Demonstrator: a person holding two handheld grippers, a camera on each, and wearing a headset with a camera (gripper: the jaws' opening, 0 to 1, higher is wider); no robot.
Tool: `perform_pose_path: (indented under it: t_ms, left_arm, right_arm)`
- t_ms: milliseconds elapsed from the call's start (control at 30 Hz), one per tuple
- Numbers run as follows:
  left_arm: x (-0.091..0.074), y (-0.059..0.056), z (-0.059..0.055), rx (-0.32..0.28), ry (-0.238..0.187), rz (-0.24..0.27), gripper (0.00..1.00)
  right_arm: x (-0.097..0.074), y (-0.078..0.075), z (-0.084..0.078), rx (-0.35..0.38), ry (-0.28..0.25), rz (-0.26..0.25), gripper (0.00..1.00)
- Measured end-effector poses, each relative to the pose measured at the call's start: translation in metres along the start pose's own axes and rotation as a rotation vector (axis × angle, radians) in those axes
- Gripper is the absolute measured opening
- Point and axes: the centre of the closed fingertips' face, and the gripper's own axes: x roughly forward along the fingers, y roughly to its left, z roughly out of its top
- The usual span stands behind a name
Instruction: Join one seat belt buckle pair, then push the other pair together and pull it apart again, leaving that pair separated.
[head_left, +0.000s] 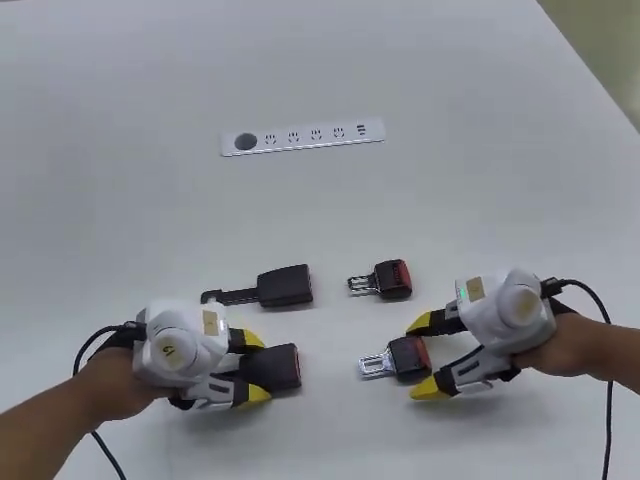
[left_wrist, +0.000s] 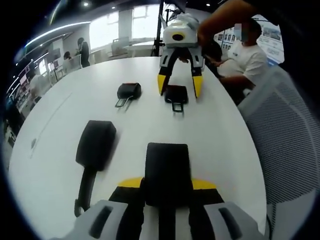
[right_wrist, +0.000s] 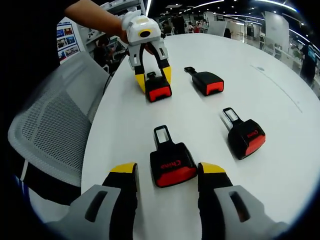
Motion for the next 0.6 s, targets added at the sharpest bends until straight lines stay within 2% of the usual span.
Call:
perform_pose_path:
  t_ms: [100,133,367,467,600]
  left_arm:
    - [0.0001,0.0000,-0.0019,0.001,0.018,-0.012,0.34]
    - [0.0002,-0.0003,-0.0025,0.013,0.023,-0.018,0.34]
    - [0.0005,0.0003,-0.0045,0.040,0.050,-0.030,0.34]
    - [0.0009,0.0022,-0.0042,0.010,0.058,-0.028,0.34]
    - [0.0008,0.0024,-0.0048,0.018,0.065,-0.026,0.34]
  right_arm:
    - [0.0002,-0.0060,-0.0035,-0.025,0.028,-0.030,0.38]
    - [0.0008,-0.0071,-0.0047,-0.026,0.042,-0.058,0.34]
    - [0.0029,-0.0016,-0.0052,-0.050,0.079,-0.051,0.33]
    - [0.0027,-0.0010,-0.0063,-0.049,0.105,-0.038,0.32]
    - [0.0035,-0.0022,-0.0073,-0.053,0.130,-0.038,0.32]
